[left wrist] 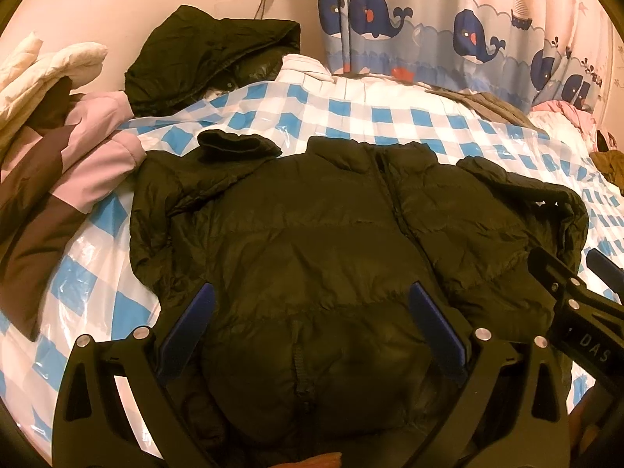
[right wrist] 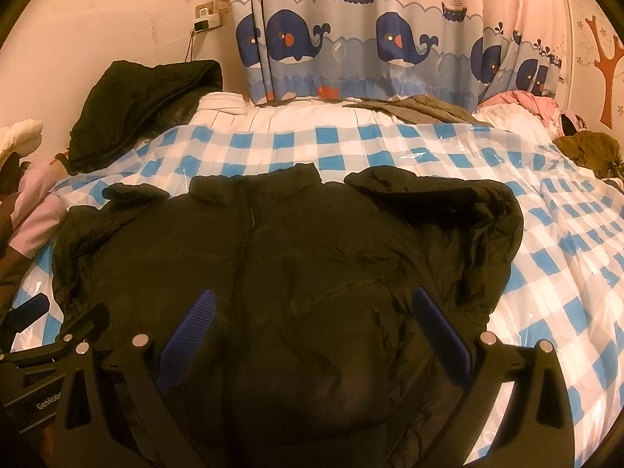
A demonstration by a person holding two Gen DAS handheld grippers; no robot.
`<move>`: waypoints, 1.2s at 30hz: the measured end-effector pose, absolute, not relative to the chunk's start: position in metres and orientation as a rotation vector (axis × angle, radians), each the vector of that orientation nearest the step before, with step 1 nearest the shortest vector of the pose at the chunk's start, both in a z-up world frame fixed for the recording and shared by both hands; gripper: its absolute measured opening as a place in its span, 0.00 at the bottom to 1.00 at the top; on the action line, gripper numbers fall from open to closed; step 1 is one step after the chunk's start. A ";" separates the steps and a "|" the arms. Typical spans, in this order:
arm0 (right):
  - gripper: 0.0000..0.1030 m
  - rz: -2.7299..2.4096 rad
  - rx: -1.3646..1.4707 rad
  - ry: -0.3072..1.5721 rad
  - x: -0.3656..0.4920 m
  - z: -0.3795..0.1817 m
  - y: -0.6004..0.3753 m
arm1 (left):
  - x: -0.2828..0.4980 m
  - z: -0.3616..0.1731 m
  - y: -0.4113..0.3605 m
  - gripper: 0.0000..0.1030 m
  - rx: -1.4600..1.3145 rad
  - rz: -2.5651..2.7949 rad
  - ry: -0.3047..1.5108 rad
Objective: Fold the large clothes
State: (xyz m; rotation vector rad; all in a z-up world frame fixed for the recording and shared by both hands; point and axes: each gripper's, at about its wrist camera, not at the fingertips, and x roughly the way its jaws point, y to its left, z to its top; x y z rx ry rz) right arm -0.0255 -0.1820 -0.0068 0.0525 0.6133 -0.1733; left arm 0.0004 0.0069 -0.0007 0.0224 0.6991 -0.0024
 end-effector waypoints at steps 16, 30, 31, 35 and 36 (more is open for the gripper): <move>0.94 -0.170 0.059 0.633 -0.024 -0.007 -0.180 | -0.008 0.006 -0.003 0.93 0.026 -0.045 0.618; 0.94 -0.170 0.061 0.637 -0.024 -0.007 -0.181 | -0.004 0.002 -0.001 0.93 0.029 -0.051 0.675; 0.94 -0.172 0.059 0.636 -0.025 -0.008 -0.180 | -0.003 0.000 -0.001 0.93 0.042 -0.047 0.684; 0.94 -0.184 0.039 0.639 -0.024 -0.006 -0.177 | -0.001 -0.004 -0.003 0.93 0.071 -0.039 0.699; 0.94 -0.190 0.029 0.636 -0.025 -0.006 -0.176 | 0.000 -0.005 -0.004 0.93 0.078 -0.037 0.703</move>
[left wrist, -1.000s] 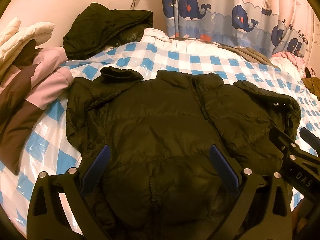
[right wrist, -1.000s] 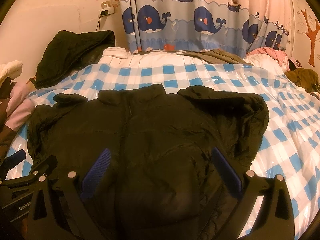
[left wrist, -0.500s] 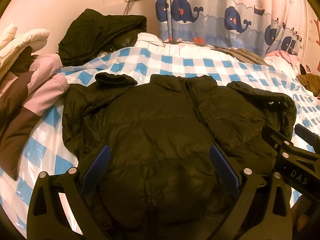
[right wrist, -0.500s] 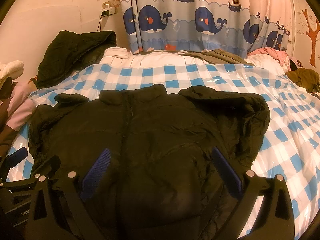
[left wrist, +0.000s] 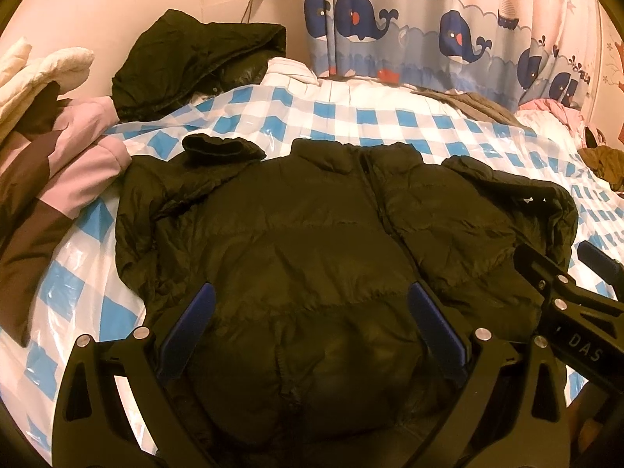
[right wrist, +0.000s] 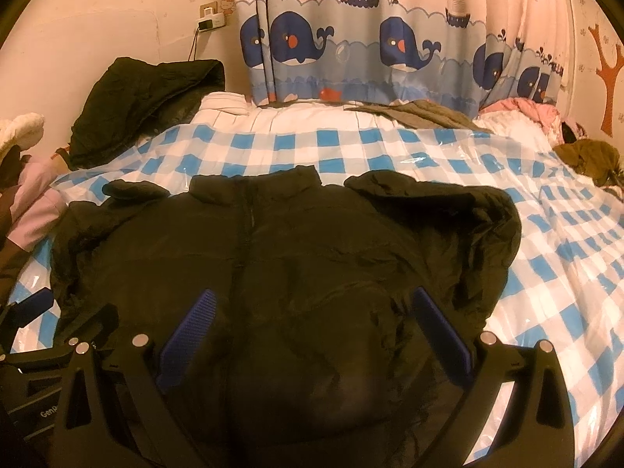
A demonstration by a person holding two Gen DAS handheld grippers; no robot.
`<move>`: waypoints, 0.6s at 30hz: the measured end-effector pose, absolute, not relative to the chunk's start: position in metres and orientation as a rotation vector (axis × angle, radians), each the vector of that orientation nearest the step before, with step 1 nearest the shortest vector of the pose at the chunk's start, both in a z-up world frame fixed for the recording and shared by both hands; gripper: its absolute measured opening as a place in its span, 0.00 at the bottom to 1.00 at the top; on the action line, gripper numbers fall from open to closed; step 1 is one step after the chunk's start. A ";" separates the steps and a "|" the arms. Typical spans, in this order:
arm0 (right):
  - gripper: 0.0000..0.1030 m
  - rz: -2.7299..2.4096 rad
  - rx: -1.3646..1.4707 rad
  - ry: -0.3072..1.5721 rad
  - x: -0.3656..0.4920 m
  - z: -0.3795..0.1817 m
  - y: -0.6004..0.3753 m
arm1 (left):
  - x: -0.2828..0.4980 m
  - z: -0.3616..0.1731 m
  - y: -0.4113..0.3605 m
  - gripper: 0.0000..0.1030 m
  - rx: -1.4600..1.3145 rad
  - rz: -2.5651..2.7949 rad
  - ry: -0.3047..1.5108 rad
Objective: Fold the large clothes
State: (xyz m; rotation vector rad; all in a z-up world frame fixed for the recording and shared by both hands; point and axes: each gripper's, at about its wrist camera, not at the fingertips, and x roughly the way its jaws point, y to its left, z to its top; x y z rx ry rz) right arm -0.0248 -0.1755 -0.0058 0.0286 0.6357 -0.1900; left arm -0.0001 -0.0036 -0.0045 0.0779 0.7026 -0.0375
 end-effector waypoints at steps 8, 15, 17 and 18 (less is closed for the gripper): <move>0.94 -0.184 -0.007 0.591 -0.018 0.004 -0.184 | 0.004 -0.007 -0.006 0.93 0.058 -0.055 0.725; 0.94 -0.278 -0.085 0.605 0.017 0.020 -0.252 | 0.003 -0.007 -0.009 0.93 0.052 -0.086 0.732; 0.94 -0.286 -0.080 0.638 0.031 0.019 -0.273 | 0.003 -0.008 -0.012 0.93 0.059 -0.095 0.737; 0.94 -0.292 -0.106 0.664 0.040 0.017 -0.276 | 0.004 -0.008 -0.013 0.93 0.062 -0.097 0.740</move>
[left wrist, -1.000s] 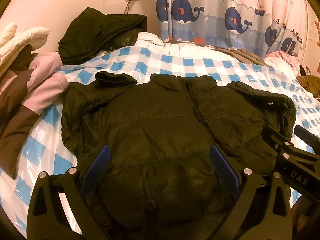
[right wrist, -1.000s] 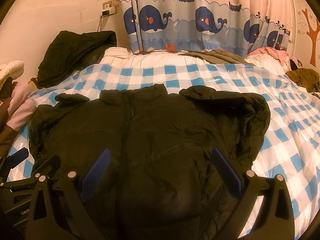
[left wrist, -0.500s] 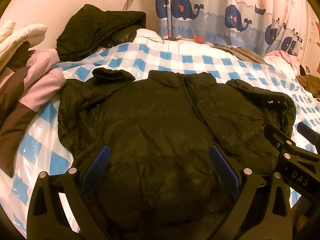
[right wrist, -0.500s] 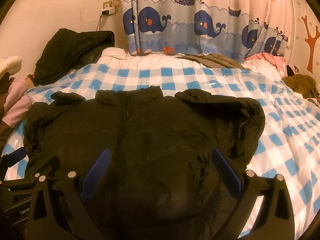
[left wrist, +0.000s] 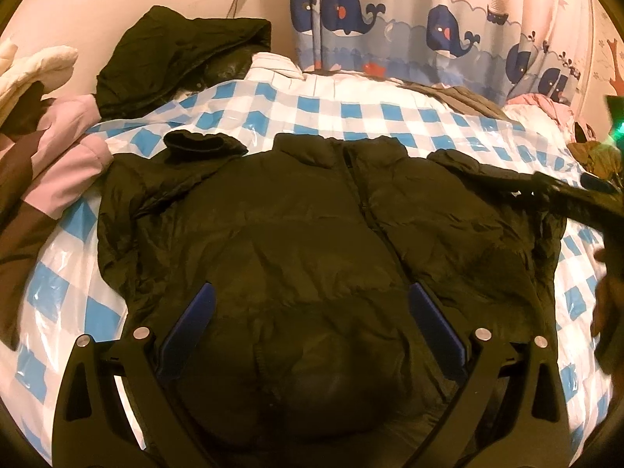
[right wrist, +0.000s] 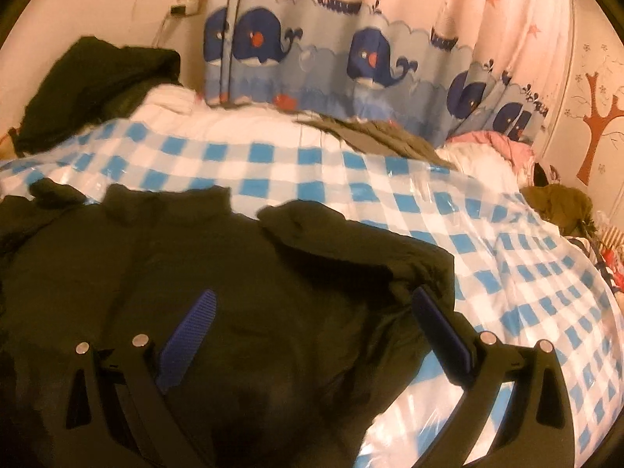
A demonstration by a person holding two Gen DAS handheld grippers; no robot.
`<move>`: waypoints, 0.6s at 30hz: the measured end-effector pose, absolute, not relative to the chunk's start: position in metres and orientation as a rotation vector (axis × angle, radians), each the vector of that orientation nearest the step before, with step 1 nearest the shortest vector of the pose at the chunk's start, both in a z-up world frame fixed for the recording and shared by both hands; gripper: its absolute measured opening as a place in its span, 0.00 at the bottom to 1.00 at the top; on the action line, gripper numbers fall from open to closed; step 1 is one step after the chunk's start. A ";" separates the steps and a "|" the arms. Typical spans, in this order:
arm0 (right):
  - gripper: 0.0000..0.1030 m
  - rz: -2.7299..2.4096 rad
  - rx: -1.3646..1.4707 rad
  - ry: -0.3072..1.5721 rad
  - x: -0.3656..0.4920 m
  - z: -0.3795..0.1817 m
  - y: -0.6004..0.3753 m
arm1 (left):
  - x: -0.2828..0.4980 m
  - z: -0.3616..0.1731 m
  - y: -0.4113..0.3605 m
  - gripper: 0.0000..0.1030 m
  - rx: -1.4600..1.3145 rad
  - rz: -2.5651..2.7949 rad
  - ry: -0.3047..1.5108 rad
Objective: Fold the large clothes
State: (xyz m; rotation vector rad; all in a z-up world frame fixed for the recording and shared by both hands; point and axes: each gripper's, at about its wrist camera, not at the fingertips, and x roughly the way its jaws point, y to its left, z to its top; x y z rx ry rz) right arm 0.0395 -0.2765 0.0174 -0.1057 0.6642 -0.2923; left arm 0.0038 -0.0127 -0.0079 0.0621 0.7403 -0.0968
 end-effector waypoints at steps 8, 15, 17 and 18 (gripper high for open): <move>0.94 -0.285 -0.280 0.763 0.078 -0.006 -0.264 | 0.005 -0.011 -0.016 0.93 0.059 -0.107 0.756; 0.94 -0.276 -0.332 0.789 0.102 -0.018 -0.257 | 0.003 -0.010 -0.019 0.93 0.072 -0.108 0.747; 0.94 -0.281 -0.347 0.784 0.108 -0.018 -0.257 | 0.002 -0.010 -0.021 0.93 0.080 -0.108 0.743; 0.94 -0.282 -0.353 0.785 0.111 -0.018 -0.258 | 0.002 -0.010 -0.022 0.93 0.083 -0.108 0.742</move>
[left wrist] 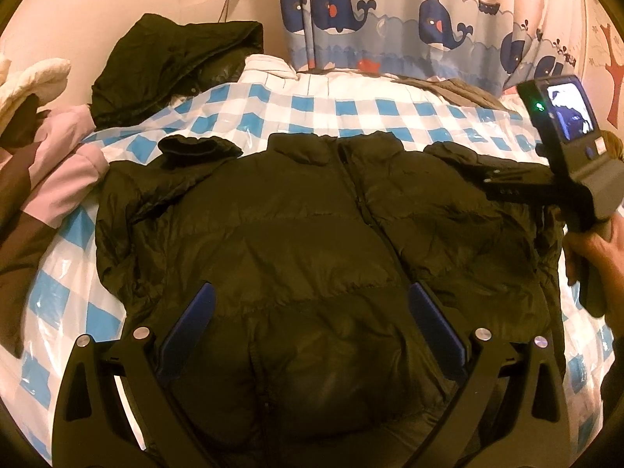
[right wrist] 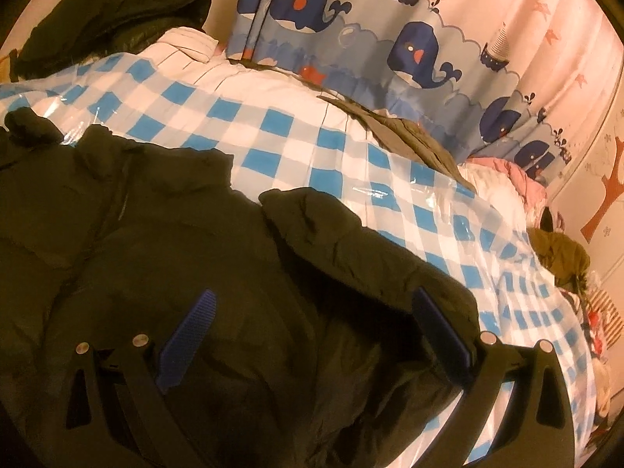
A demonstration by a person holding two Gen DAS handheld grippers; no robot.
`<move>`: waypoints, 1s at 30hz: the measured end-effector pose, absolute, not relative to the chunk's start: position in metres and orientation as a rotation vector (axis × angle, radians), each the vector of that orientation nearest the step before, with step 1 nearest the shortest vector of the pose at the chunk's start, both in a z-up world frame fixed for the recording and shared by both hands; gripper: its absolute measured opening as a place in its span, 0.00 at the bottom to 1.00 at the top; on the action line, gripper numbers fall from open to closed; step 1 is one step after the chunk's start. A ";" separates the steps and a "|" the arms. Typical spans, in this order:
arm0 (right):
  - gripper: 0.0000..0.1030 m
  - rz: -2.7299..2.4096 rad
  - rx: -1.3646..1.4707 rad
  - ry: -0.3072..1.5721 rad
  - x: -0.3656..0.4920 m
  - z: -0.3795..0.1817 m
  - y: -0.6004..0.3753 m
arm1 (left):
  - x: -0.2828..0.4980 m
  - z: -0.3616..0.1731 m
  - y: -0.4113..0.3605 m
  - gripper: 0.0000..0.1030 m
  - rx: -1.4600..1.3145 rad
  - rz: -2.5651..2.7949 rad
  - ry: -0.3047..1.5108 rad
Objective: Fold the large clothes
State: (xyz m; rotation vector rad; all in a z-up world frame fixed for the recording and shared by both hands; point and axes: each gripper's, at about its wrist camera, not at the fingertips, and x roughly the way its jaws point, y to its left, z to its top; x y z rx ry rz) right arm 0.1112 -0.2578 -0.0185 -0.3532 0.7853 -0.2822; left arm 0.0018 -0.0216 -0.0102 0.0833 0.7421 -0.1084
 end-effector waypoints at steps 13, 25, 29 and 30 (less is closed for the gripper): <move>0.94 -0.256 -0.309 0.866 0.153 -0.030 -0.294 | 0.008 -0.016 -0.017 0.93 0.055 -0.114 0.774; 0.94 -0.290 -0.445 1.005 0.228 -0.067 -0.307 | 0.015 -0.025 -0.012 0.93 0.011 -0.127 0.817; 0.79 -0.311 -0.418 1.071 0.254 -0.089 -0.323 | 0.018 -0.029 -0.011 0.93 0.008 -0.132 0.832; 0.59 -0.301 -0.376 1.089 0.258 -0.091 -0.329 | 0.019 -0.031 -0.010 0.93 0.006 -0.133 0.838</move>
